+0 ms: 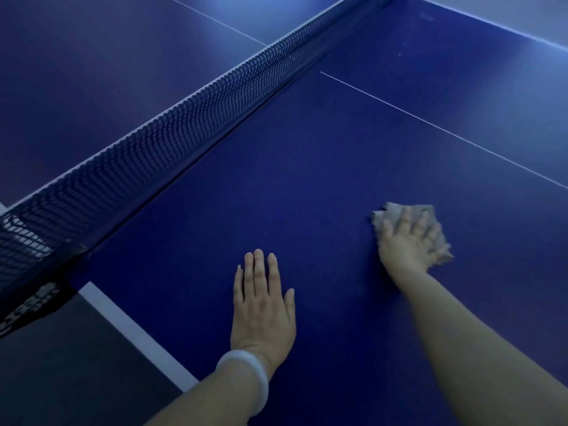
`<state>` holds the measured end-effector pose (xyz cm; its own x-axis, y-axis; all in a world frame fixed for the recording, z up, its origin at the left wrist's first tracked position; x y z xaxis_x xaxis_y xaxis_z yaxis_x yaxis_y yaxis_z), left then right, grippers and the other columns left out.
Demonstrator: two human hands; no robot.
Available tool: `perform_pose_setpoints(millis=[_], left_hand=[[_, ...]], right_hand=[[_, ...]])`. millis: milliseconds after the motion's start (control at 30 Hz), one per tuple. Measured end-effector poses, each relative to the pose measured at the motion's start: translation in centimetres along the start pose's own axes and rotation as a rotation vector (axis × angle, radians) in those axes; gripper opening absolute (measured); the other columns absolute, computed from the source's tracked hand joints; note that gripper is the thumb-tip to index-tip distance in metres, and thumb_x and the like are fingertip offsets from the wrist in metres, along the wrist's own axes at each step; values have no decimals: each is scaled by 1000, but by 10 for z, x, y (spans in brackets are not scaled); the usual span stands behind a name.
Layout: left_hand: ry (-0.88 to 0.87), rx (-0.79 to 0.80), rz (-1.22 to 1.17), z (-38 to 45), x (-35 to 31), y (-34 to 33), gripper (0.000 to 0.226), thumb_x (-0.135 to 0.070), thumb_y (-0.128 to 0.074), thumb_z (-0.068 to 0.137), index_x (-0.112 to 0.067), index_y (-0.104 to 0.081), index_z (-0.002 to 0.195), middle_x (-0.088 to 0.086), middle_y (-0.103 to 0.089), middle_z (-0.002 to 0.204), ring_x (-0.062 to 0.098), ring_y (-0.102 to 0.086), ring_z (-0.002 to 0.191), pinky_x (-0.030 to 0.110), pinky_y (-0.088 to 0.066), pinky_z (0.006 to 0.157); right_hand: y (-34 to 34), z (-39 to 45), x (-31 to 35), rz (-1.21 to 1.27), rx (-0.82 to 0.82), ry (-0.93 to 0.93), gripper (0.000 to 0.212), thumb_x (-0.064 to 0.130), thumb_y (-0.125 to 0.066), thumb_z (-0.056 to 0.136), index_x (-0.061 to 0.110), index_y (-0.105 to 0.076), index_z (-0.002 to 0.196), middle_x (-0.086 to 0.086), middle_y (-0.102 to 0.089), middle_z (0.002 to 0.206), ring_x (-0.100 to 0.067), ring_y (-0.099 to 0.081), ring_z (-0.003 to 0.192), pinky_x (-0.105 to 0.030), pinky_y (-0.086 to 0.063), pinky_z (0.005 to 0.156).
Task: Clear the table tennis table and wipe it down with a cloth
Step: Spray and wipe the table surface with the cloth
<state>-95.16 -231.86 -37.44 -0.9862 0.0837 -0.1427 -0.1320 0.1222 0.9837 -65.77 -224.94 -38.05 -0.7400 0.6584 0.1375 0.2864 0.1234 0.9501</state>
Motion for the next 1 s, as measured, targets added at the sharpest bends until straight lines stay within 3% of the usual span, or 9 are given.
perform_pose_setpoints(millis=[133,267,333,433,567,700,800,867,1000], left_hand=[[-3,5,10,0,0,0,70,-46,9,93,-9,6,152,14,8,161,27,13,149,45,3,122],[-4,-1,-6,0,-1,1,72,-47,10,92,-9,7,153,14,9,161,27,14,149,45,3,122],[-2,-4,-17,0,0,2,71,-46,8,93,-9,4,153,15,6,162,27,11,149,46,2,122],[-3,-3,-20,0,1,-1,69,-46,8,94,-9,7,152,15,7,161,27,12,149,46,3,122],[-7,-17,-2,0,1,0,67,-45,1,97,-8,3,153,16,2,162,29,7,150,46,0,122],[-10,-15,7,0,1,1,69,-46,-2,96,-7,-1,153,16,0,162,28,5,150,46,-2,122],[-9,-20,5,1,1,1,69,-46,-7,97,-7,-3,154,16,-2,162,28,4,150,45,0,122],[-8,-17,8,0,1,1,69,-46,-7,97,-8,-3,154,15,-1,162,27,4,150,44,1,122],[-9,-10,-2,-1,0,1,68,-46,-10,98,-8,-4,154,15,-2,162,27,4,150,45,0,122]], right_hand=[[-30,-58,86,-38,33,483,59,53,-10,101,34,11,153,3,26,160,-25,25,146,-51,25,110],[-38,-111,50,-182,-19,745,59,54,-3,99,35,7,154,10,23,160,-16,28,145,-45,23,116],[-31,-112,-1,-197,-63,680,59,53,-6,99,36,3,155,9,17,162,-16,21,148,-47,15,118],[-12,-90,-64,-146,-86,357,60,53,-4,99,36,3,155,7,16,162,-18,16,149,-51,9,120],[-13,-78,-47,-20,-60,-3,59,46,-12,102,28,4,156,0,19,162,-26,15,149,-60,6,117],[-41,-138,30,-117,-77,461,59,46,-17,103,29,6,156,0,19,162,-24,17,149,-56,9,118],[-48,-171,14,-232,-47,700,58,49,-9,102,29,-3,156,4,8,164,-20,12,150,-55,1,119],[-38,-158,-21,-286,-54,656,59,52,-1,100,32,3,155,6,11,163,-18,15,150,-56,4,118],[-18,-131,-88,-270,-71,327,60,53,-7,100,34,7,154,7,17,162,-18,13,150,-56,13,117]])
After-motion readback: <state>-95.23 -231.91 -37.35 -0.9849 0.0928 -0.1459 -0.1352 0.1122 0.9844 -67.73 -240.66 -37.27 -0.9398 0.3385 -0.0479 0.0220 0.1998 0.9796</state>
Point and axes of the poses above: each hand's wrist, its own z-axis towards the middle knuckle, its own y-axis out of the back of the hand, x = y × z, the point moved 9 cm from there along z, towards the middle knuckle
